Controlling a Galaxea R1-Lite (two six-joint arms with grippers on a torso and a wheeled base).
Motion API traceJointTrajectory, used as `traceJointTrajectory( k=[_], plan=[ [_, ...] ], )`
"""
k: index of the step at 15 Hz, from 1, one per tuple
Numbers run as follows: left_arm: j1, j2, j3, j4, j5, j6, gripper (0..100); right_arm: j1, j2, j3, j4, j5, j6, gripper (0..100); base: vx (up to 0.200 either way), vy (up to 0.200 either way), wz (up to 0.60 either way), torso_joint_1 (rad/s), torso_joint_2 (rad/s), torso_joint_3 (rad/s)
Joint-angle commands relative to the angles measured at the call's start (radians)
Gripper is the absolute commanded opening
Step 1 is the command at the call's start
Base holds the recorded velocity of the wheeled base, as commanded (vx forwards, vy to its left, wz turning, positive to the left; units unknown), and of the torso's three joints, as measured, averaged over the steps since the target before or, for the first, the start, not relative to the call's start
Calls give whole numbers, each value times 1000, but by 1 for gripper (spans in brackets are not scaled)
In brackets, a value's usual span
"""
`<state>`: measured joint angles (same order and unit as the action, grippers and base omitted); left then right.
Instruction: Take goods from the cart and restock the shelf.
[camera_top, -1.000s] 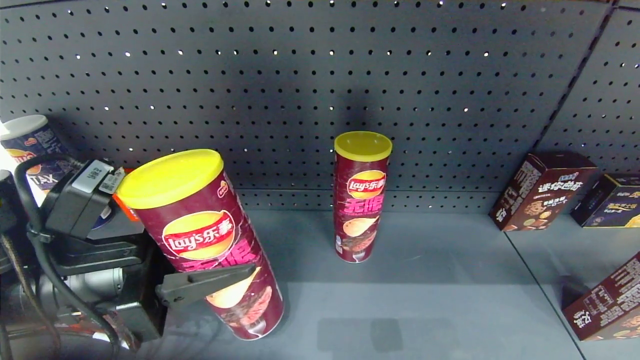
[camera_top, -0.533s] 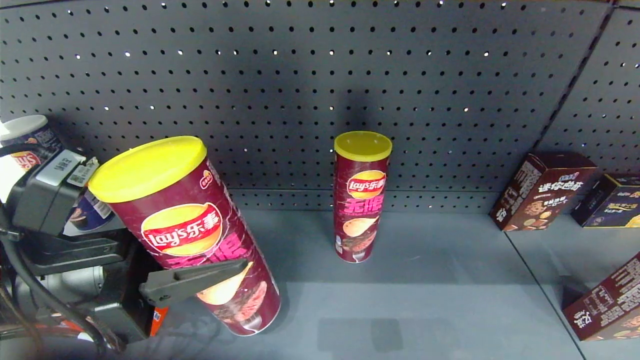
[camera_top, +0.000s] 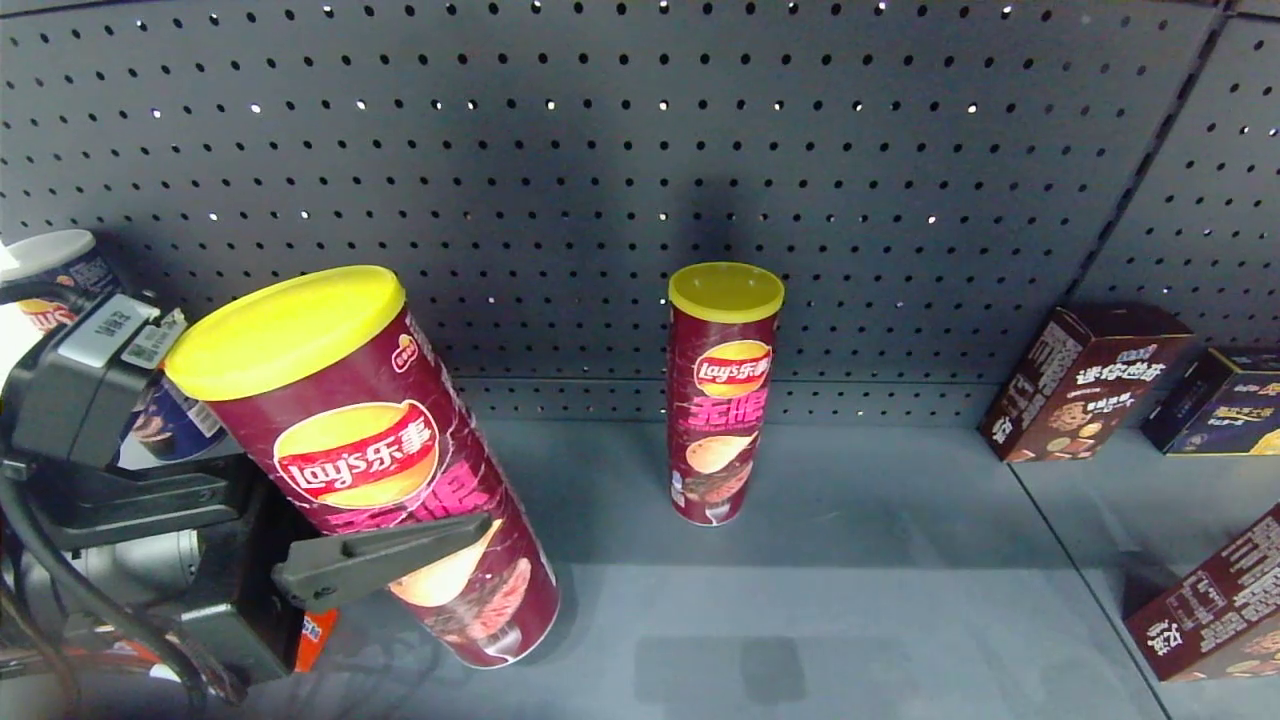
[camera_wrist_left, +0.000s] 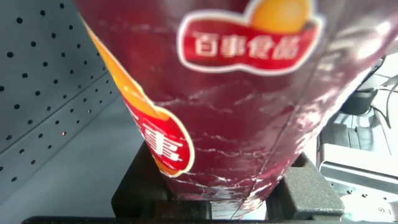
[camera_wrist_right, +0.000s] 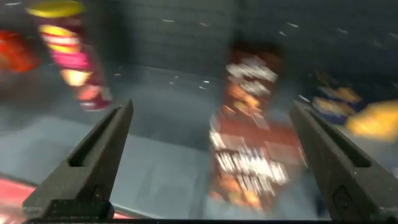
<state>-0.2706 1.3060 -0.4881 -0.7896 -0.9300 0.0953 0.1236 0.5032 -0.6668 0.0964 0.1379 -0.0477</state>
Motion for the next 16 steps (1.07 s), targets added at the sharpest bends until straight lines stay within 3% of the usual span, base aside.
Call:
traceJointTrajectory(
  k=[1,5,7,12,16],
  plan=[
    [1,-1,2,0,3,0,0,96,262,-149,28,31,-40,100,0,0,0,0,0,0],
    [1,3,-4,0,10,0,0,159,377,-174,5,9,-61,100,0,0,0,0,0,0],
    [1,3,-4,0,10,0,0,252,422,-168,-18,57,-100,100,0,0,0,0,0,0],
    [2,15,-6,0,10,0,0,324,623,-174,-179,72,-120,100,0,0,0,0,0,0],
    [7,18,-4,0,10,-2,0,366,727,-220,-195,69,-133,100,0,0,0,0,0,0]
  ],
)
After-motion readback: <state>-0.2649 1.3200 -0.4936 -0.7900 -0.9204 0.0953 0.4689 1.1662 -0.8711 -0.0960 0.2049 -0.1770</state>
